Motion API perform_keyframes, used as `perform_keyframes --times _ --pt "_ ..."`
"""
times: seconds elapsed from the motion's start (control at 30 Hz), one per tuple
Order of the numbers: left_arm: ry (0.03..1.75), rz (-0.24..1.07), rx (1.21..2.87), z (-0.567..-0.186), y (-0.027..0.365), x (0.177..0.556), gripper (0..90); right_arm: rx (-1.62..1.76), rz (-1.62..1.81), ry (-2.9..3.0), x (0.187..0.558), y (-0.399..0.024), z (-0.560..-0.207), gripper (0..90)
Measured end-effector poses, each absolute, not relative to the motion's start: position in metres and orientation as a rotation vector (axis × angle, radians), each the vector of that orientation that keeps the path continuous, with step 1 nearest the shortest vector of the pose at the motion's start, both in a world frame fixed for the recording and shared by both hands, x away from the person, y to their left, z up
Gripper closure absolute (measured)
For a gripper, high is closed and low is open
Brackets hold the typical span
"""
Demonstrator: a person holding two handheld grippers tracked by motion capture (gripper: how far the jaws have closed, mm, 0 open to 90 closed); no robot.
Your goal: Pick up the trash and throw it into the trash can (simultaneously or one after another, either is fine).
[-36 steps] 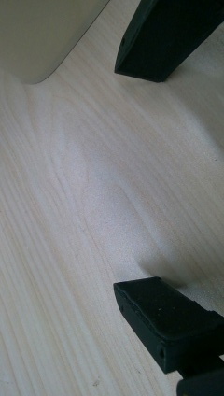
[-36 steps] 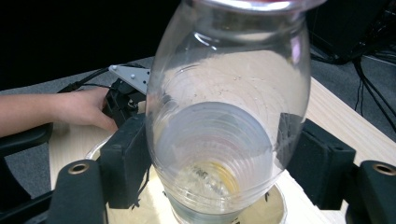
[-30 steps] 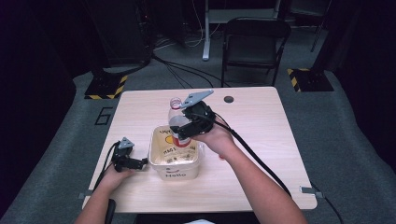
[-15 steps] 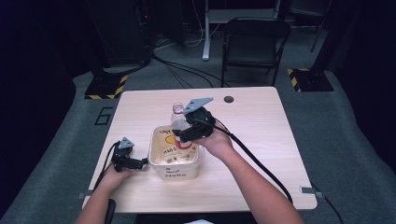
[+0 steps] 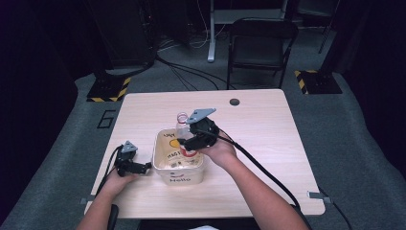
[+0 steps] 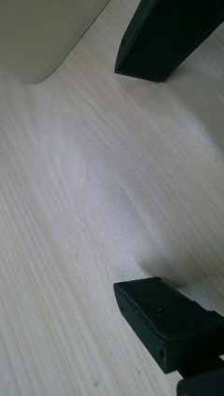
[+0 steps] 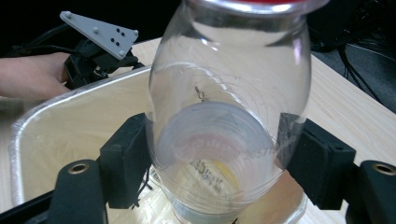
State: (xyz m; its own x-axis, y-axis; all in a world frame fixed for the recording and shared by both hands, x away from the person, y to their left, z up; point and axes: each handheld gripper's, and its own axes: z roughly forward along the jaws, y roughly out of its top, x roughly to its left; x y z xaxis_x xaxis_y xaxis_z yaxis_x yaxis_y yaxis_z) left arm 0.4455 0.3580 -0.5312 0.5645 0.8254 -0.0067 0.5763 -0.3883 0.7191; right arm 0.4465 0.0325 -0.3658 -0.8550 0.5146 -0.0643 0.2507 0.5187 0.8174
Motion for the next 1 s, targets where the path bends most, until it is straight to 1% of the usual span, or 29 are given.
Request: perform_keyframes --times 0.8,1.0 --pt "1.119 0.468 2.109 -0.531 0.358 0.445 0.0 0.609 1.138 2.481 0.447 0.041 -0.395 26.7" --pt "1.118 0.468 2.110 -0.531 0.358 0.445 0.0 0.658 1.138 2.486 0.448 0.038 -0.397 26.5"
